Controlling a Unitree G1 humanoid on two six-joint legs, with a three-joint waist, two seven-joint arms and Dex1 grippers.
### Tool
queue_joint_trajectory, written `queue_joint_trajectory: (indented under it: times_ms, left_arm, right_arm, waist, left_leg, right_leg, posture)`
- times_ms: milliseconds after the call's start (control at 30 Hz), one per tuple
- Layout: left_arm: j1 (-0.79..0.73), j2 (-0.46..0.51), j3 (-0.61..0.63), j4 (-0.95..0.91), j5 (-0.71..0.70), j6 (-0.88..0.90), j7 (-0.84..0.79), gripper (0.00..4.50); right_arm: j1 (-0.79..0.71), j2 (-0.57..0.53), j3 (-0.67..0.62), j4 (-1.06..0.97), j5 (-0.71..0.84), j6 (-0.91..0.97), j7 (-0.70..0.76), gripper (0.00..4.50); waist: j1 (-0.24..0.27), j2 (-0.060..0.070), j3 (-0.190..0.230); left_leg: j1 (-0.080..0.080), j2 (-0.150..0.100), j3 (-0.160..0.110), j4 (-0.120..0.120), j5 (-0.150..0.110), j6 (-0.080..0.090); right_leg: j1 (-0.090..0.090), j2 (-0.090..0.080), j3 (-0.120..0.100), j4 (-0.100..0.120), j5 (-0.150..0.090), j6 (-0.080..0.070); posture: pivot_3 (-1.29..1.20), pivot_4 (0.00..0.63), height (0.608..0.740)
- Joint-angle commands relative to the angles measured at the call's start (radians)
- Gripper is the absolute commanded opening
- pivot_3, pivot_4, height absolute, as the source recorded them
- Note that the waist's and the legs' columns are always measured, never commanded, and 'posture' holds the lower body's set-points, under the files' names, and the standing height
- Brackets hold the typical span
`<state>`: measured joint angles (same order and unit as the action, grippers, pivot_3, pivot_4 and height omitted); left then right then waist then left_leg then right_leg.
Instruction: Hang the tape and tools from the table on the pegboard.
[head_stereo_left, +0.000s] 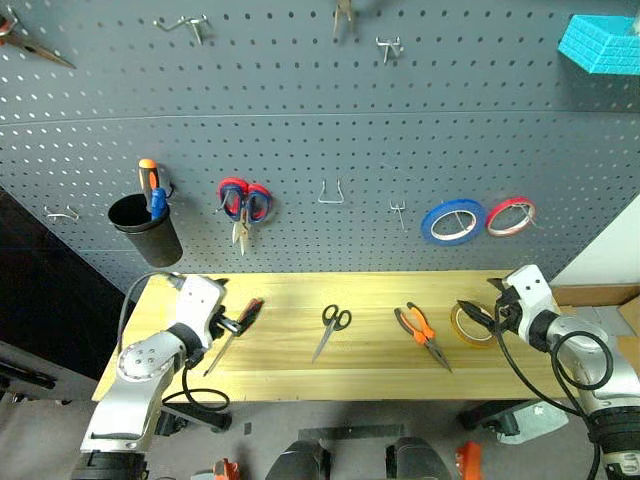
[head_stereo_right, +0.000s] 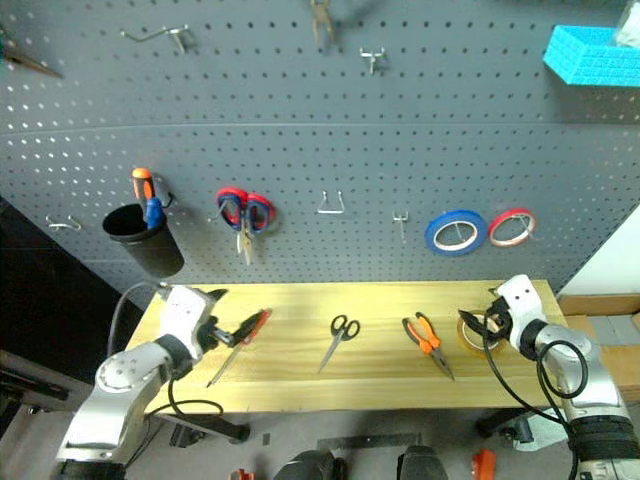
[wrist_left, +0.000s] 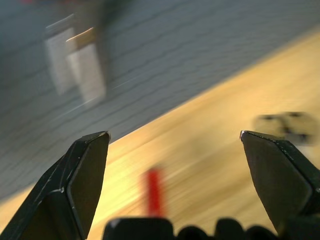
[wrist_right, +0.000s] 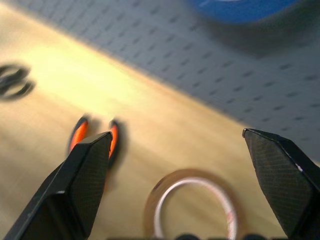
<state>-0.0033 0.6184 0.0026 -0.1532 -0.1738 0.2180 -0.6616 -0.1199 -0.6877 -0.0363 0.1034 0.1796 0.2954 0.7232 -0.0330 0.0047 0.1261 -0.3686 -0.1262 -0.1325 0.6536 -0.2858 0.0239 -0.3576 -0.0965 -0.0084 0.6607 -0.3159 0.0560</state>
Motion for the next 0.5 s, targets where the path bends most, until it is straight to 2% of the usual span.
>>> queue_joint_trajectory:
  times_ms: [33,200,333,500]
  left_arm:
    - [-0.050,0.035,-0.085,-0.073,0.005,-0.034,-0.126,4.48]
    - [-0.165,0.021,-0.158,-0.055,-0.044,-0.008,-0.250,4.48]
    - [-0.281,-0.012,-0.207,0.046,-0.010,-0.061,-0.302,4.48]
    - [-0.391,-0.066,-0.249,0.107,-0.009,-0.079,-0.354,4.48]
  right_arm:
    - [0.005,-0.038,0.042,-0.070,-0.037,0.052,0.028,4.50]
    - [-0.037,0.001,0.066,-0.052,-0.055,0.165,-0.017,4.50]
    - [-0.076,0.026,0.094,-0.021,-0.098,0.237,-0.064,4.50]
    - [-0.122,0.028,0.137,0.059,-0.146,0.224,-0.065,4.50]
  waist:
    - [-0.001,0.000,0.014]
    - [-0.012,-0.002,0.037]
    - [-0.024,-0.004,0.061]
    - [-0.029,-0.009,0.094]
  left_leg:
    - [0.000,0.000,0.000,0.000,0.000,0.000]
    - [-0.009,0.001,0.000,-0.001,0.001,0.000]
    - [-0.015,0.001,0.001,0.005,0.001,0.000]
    - [-0.017,0.001,0.001,0.007,0.001,0.000]
  right_leg:
    - [0.000,0.000,0.000,-0.001,0.000,0.000]
    - [-0.008,0.000,-0.001,0.000,0.000,0.000]
    - [-0.013,0.000,-0.002,0.002,0.000,0.000]
    - [-0.014,0.000,-0.002,0.003,0.000,0.000]
  posture:
    - [-0.16,0.182,0.740]
    - [-0.18,0.222,0.740]
    - [-0.19,0.254,0.740]
    - [-0.19,0.280,0.740]
